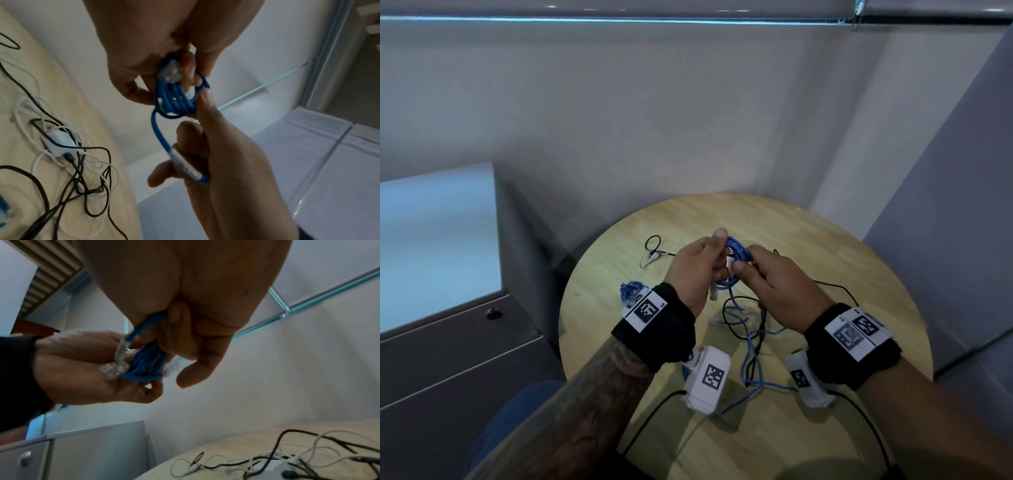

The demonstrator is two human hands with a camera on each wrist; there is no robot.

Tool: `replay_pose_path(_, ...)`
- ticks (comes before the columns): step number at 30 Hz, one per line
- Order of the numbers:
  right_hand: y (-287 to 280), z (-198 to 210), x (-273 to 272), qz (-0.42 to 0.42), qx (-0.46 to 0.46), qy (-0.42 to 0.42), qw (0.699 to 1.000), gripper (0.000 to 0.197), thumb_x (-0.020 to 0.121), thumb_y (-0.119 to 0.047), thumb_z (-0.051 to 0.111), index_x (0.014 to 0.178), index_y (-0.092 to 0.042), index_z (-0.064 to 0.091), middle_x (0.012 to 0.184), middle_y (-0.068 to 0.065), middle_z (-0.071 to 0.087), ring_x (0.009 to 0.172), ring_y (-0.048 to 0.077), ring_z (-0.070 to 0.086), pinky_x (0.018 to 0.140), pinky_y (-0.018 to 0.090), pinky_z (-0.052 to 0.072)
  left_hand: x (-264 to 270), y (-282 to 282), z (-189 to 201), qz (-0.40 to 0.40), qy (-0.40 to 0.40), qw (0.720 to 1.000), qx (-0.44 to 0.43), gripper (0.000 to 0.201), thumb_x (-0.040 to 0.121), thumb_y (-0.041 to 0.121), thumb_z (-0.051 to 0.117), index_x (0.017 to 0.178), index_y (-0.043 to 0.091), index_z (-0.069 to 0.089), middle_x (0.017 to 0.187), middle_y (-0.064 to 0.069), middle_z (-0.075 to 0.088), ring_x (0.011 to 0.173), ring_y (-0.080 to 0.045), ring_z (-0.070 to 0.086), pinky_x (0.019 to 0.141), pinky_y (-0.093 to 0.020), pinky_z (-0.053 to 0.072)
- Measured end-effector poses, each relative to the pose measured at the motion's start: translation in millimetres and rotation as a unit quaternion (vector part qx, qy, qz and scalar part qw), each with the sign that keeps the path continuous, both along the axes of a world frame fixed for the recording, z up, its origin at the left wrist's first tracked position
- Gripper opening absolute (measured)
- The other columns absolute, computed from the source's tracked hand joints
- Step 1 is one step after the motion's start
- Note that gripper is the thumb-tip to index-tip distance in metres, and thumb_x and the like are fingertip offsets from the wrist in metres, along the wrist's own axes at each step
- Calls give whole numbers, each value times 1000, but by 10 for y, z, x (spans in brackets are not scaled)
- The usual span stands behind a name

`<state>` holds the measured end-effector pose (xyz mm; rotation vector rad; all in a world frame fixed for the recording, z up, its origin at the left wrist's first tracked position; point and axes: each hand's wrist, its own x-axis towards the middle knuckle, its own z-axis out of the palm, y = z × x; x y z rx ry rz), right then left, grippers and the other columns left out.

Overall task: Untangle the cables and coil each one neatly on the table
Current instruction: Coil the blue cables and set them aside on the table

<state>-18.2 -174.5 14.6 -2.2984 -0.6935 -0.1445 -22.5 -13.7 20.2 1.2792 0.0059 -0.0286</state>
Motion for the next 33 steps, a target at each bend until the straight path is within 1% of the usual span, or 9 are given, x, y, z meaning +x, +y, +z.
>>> replay_pose_path(4,-72,-51,28,4,15,35,999,21,101,-39,51,86,-23,55,68,-8,53,61,11,48,62,37,43,75,132,39,59,40,996,-61,34,97,37,56,70,19,45,57,7,30,47,-10,25,53,-29,13)
replay_pose_path(6,-124,-78,34,5,49,97,994,20,97,-31,61,80,-21,57,65,-10,51,56,10,48,58,35,45,145,223,60,97,71,988,-95,35,96,35,58,68,22,41,56,7,27,45,-9,22,48,-24,14)
replay_pose_path(9,-193,-38,32,42,152,214,964,10,91,-8,70,85,-7,61,72,4,62,63,22,62,58,34,52,205,300,44,133,95,977,-137,33,96,29,58,66,21,45,58,6,28,42,-8,22,37,-18,22)
replay_pose_path(12,-224,25,55,38,220,231,947,12,85,6,70,90,-4,66,87,16,69,84,26,71,68,32,57,225,308,6,139,101,972,-162,33,96,28,57,66,22,44,61,5,25,43,-9,18,36,-18,22)
replay_pose_path(17,-159,50,99,-40,350,183,918,17,92,4,62,100,-9,70,92,15,76,82,23,75,70,27,60,254,307,-37,86,121,973,-175,34,96,34,57,66,24,44,57,7,21,40,-7,17,59,-26,13)
replay_pose_path(22,-103,69,163,-45,399,189,896,18,94,3,60,105,-10,68,92,14,76,80,22,74,71,27,61,213,260,-36,-24,141,972,-188,38,99,41,49,66,22,42,46,9,24,35,-6,21,50,-23,32)
replay_pose_path(26,-116,52,193,-64,476,226,847,19,96,3,55,105,-10,66,86,7,76,75,16,72,71,25,61,128,182,-6,-112,139,959,-220,41,99,44,47,64,23,40,41,8,23,38,-9,16,55,-27,39)
replay_pose_path(30,46,-9,112,-53,496,249,830,17,96,2,57,105,-10,65,89,10,76,77,18,73,75,29,61,109,64,-39,-129,129,965,-191,51,100,47,41,63,17,60,41,8,25,40,-7,22,58,-25,25)
replay_pose_path(33,198,-51,33,-67,468,232,850,25,97,0,57,119,-11,61,96,18,76,90,29,73,83,39,60,80,-14,-60,-81,117,978,-150,43,100,45,43,72,14,54,43,8,32,39,-6,27,60,-25,14)
